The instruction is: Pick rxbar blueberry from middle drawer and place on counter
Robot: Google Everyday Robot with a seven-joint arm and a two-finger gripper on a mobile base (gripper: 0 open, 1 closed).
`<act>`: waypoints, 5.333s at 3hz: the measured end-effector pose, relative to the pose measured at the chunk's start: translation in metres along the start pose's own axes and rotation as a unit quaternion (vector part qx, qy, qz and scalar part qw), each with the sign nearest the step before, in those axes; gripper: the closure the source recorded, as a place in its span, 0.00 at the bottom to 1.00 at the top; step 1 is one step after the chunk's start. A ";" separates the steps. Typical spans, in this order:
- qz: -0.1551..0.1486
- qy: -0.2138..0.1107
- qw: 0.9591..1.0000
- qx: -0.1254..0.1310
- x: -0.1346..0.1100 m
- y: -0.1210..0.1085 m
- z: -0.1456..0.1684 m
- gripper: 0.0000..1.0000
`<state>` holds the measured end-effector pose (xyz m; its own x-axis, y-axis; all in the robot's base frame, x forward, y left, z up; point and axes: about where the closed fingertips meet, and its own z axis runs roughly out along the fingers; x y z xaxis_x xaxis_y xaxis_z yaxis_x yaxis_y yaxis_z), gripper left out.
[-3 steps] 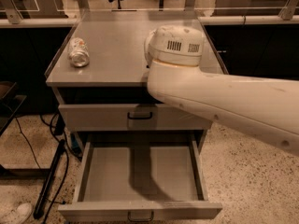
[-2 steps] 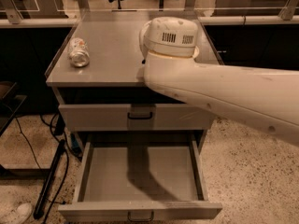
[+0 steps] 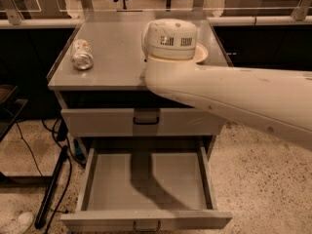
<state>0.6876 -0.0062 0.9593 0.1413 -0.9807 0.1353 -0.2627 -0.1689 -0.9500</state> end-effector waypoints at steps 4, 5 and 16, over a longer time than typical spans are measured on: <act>0.036 -0.026 0.999 0.025 -0.036 -0.006 0.049 1.00; 0.039 -0.030 0.998 0.034 -0.044 -0.007 0.057 1.00; 0.091 0.032 0.995 0.033 -0.035 0.071 0.020 1.00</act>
Offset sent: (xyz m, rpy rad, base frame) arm 0.0405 0.0280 -0.0160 0.0789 -0.0071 0.0296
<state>0.6827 0.0178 0.8811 0.0354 -0.9990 -0.0257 -0.2142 0.0175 -0.9766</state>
